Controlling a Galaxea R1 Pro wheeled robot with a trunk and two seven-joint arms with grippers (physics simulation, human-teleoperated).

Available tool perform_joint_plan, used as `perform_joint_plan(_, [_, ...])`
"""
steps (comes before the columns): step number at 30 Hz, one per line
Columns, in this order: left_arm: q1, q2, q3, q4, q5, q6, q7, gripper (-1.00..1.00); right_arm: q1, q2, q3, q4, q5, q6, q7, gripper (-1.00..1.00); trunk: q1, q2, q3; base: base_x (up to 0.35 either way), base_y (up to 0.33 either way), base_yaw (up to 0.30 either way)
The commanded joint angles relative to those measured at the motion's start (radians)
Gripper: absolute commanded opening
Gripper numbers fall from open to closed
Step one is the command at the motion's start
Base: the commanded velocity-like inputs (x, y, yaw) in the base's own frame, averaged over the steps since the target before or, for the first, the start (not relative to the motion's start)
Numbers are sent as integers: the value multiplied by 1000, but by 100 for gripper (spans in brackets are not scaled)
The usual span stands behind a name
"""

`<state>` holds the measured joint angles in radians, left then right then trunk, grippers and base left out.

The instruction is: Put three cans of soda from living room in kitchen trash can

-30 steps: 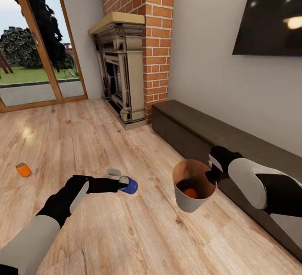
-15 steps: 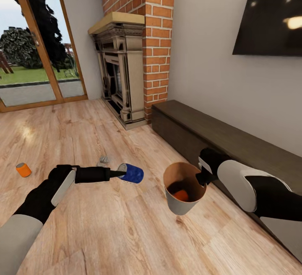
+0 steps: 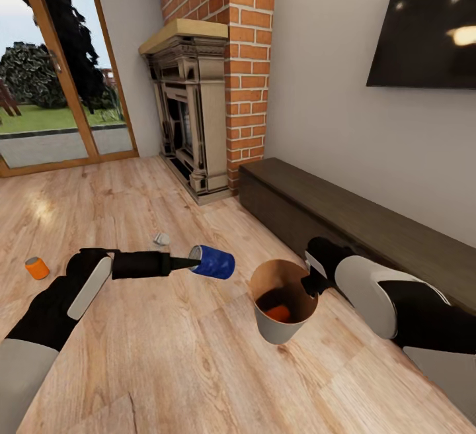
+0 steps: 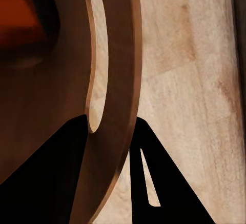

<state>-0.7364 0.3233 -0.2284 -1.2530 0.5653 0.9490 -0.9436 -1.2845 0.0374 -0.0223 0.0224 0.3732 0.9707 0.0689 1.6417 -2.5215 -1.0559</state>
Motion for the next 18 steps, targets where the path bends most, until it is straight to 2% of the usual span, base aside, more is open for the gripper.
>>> perform_joint_plan(1, [0, 0, 0, -15, -1, 7, -6, -100, 1, 12, -9, -1, -5, -1, 2, -100, 0, 0, 0, 0, 0, 0])
perform_joint_plan(9, [0, -8, -1, -30, 1, 15, -13, -100, 6, 69, -8, -1, -6, -1, 0, -100, 0, 0, 0, 0, 0, 0])
perform_joint_plan(18, [0, -13, -4, -30, -1, 16, -11, -100, 7, 98, -7, -1, -8, -1, 0, -100, 0, 0, 0, 0, 0, 0])
